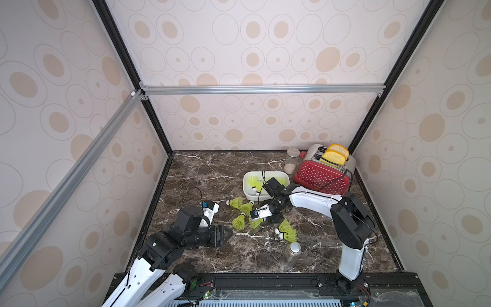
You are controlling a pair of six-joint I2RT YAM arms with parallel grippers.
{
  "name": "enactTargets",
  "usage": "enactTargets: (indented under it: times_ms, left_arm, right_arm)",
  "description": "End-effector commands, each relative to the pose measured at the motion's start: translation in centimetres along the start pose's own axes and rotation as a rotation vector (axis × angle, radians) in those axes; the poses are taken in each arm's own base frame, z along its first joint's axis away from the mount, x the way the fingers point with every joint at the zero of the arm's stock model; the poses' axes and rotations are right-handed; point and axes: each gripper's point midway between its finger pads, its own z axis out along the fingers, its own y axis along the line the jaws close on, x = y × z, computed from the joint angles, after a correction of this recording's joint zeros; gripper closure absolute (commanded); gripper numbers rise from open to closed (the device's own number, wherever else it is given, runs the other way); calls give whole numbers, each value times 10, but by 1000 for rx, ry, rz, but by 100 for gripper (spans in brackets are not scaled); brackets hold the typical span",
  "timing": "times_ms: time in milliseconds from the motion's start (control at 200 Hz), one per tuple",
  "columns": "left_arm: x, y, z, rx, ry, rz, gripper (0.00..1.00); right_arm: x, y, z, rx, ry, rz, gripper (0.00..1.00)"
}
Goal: Put the shuttlecocks into the storage box
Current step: Pick up the shuttlecock at the center of the board.
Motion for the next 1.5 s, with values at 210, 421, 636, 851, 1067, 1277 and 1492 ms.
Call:
enactTargets:
  times_ms: [210,421,636,851,1067,1277,1492]
  left_arm:
    - [11,4,3,42,-29,-9,43]
    - [15,5,26,149,-78,-170,46]
    - [26,23,51,146,-74,-286,45]
    - [33,37,67,140,-82,-363,45]
    - [33,41,63,130,-104,-375,46]
    - [32,40,58,118,-109,-365,46]
    - [27,36,55,117,-110,-341,47]
  right_arm:
    - [-11,9,18,-120,-49,139,38]
    - [-5,10,25,-120,-27,205,43]
    - [0,11,29,-116,-10,231,49]
    - [3,10,32,-107,0,259,53]
    - [6,7,35,-92,15,293,63]
    - [6,7,33,-77,17,330,67]
    - [-2,3,18,-30,-24,379,70]
